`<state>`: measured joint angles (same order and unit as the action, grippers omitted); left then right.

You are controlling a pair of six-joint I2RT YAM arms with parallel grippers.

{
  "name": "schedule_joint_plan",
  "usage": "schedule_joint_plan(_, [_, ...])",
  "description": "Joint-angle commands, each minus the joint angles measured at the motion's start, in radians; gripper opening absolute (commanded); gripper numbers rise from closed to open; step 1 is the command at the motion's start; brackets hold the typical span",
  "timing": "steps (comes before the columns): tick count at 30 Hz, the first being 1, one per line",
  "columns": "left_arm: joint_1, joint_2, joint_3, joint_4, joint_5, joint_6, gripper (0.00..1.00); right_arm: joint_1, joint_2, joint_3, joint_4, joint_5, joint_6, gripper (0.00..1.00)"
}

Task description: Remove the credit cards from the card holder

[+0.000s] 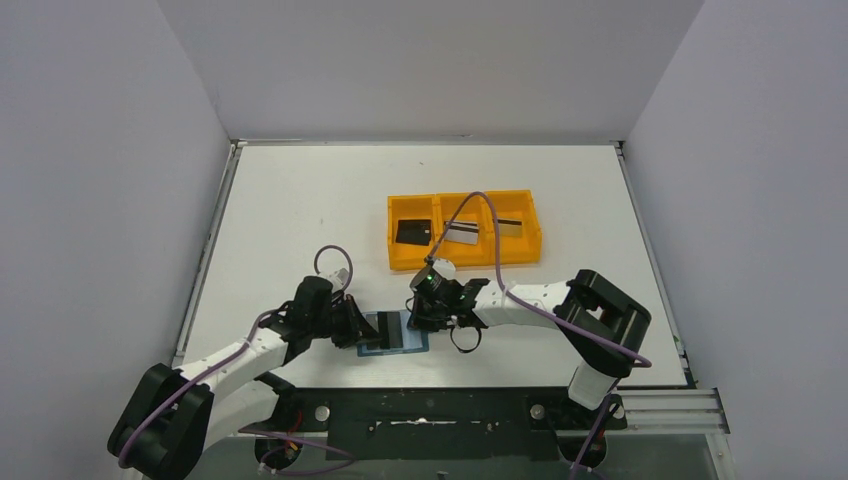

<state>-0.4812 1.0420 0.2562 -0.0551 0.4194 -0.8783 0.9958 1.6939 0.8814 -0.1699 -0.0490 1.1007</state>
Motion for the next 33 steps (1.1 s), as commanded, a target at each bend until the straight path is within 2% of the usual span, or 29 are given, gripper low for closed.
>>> schedule_joint_plan(1, [0.007,-0.01,0.043,-0.005,-0.013,0.025,0.0,0.02,-0.034,0.029,-0.11,0.107,-0.081,0.12])
schedule_joint_plan(8, [0.007,-0.008,0.053,0.005,0.002,0.029,0.0,0.034,-0.106,0.078,-0.029,0.08,-0.154,0.25])
schedule_joint_plan(19, [0.007,0.004,0.042,0.046,0.026,0.016,0.0,0.03,0.031,0.066,0.121,-0.091,-0.139,0.28])
schedule_joint_plan(25, [0.006,0.009,0.024,0.104,0.04,-0.018,0.0,0.028,0.077,0.051,0.102,-0.109,-0.102,0.27])
schedule_joint_plan(30, [0.006,0.031,-0.003,0.192,0.057,-0.059,0.13,0.015,0.066,0.016,0.128,-0.126,-0.085,0.25])
schedule_joint_plan(33, [0.006,0.061,-0.014,0.243,0.076,-0.078,0.15,0.006,0.07,0.004,0.144,-0.142,-0.075,0.23])
